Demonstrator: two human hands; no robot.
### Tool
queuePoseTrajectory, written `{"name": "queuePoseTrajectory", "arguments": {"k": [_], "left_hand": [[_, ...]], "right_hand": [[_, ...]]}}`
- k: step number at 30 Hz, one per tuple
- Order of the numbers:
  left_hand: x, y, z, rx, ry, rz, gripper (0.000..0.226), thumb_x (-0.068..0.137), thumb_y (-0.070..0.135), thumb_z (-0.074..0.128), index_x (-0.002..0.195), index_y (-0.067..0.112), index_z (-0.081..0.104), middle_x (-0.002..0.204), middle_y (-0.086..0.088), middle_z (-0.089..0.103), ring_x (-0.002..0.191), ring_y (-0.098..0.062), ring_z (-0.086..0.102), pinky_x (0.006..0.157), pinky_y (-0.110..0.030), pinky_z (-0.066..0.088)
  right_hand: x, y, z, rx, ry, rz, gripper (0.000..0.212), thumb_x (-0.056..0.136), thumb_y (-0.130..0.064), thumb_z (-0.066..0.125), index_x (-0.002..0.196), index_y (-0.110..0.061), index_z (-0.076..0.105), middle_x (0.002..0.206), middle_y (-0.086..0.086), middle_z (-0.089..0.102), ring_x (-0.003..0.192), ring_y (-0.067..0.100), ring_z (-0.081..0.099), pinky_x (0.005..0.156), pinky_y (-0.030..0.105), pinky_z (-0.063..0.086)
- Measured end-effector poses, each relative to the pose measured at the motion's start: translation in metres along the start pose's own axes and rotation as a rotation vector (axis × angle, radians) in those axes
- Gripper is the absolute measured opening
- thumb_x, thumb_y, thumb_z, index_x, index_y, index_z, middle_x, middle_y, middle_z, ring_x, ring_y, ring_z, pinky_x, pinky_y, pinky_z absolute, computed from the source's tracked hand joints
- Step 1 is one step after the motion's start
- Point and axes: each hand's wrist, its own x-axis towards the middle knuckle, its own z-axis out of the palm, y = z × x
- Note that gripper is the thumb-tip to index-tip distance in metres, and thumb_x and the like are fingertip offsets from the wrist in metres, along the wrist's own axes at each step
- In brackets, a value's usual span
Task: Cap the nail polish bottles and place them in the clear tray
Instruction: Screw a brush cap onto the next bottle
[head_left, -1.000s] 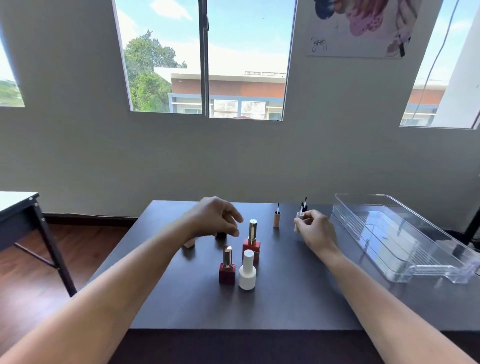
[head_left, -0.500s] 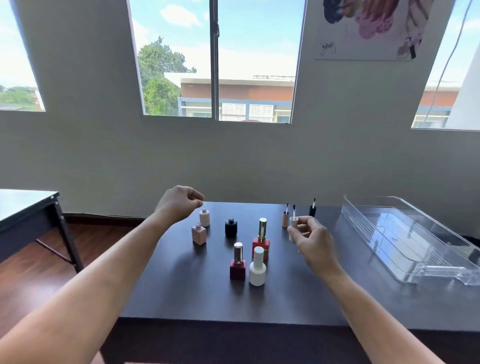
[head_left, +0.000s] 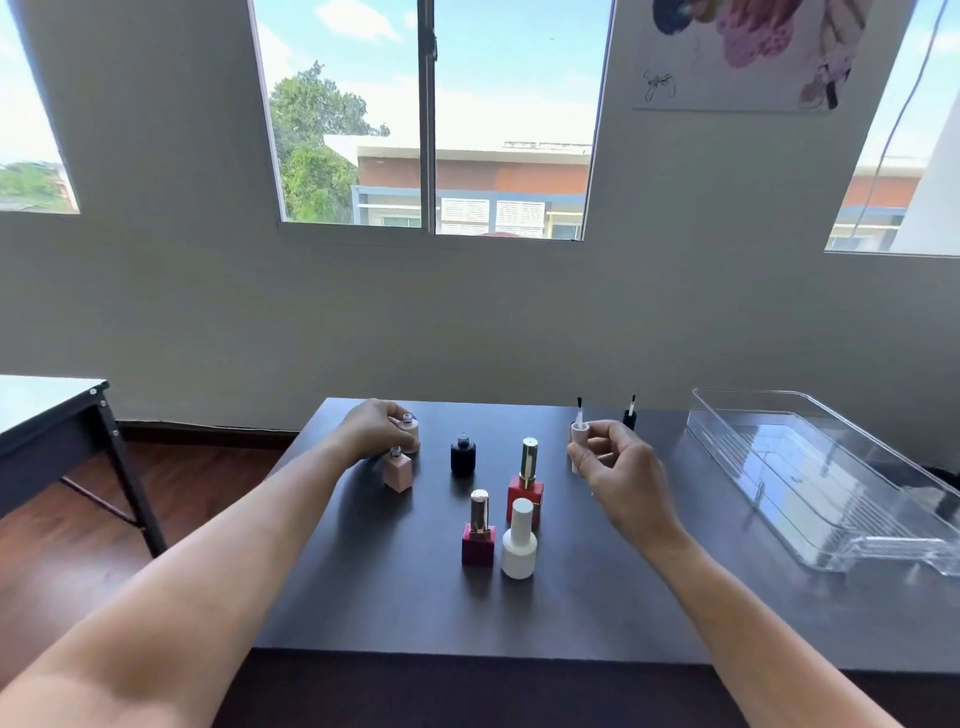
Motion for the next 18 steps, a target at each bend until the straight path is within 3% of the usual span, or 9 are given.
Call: {"name": "queuePoseTrajectory", "arguments": {"k": [3,7,11,14,18], "left_hand": [[-0.003,-0.002,0.004,-0.069,0.032,0.033,0.011,0.066,0.012,0.068,0.073,0.019,0.064,0.062,0.007,0.063,0.054,-0.011,0.052,0.055,-0.02,0.041],[-0.013,0.004,-0.003,-0.142,0.138,0.085,0.012,0.075,0.025,0.068,0.085,0.018,0.069,0.069,0.01,0.076,0.072,-0.011,0.065,0.07,-0.028,0.05],[-0.034,0.029,-0.019,-0.242,0.227,0.203,0.019,0.074,0.019,0.073,0.093,0.023,0.07,0.085,0.003,0.076,0.083,-0.014,0.068,0.064,-0.03,0.054],[-0.06,0.052,-0.022,-0.341,0.195,0.315,0.023,0.081,0.016,0.073,0.101,0.027,0.071,0.085,0.003,0.071,0.084,-0.012,0.068,0.055,-0.028,0.054],[-0.098,0.074,-0.014,-0.378,0.027,0.401,0.034,0.082,0.013,0.073,0.107,0.035,0.073,0.087,0.002,0.071,0.078,-0.007,0.07,0.05,-0.027,0.054]], "right_hand": [[0.0,-0.002,0.0,0.002,0.0,-0.006,0.009,0.09,-0.027,0.066,0.097,-0.022,0.065,0.075,-0.007,0.066,0.067,0.007,0.06,0.062,0.021,0.046],[-0.001,-0.005,-0.003,0.022,-0.011,0.008,0.011,0.09,-0.027,0.066,0.098,-0.02,0.066,0.077,-0.003,0.068,0.071,0.014,0.064,0.066,0.029,0.052],[0.0,-0.01,-0.01,0.067,-0.037,0.023,0.013,0.09,-0.023,0.066,0.101,-0.018,0.065,0.084,0.003,0.071,0.074,0.017,0.065,0.065,0.034,0.053],[0.0,-0.017,-0.017,0.089,-0.066,0.02,0.017,0.089,-0.017,0.067,0.106,-0.018,0.064,0.092,0.006,0.072,0.082,0.019,0.065,0.068,0.034,0.051],[-0.004,-0.029,-0.026,0.149,-0.085,0.013,0.026,0.085,-0.014,0.073,0.101,-0.028,0.058,0.09,0.003,0.072,0.081,0.017,0.067,0.066,0.028,0.047]]}}
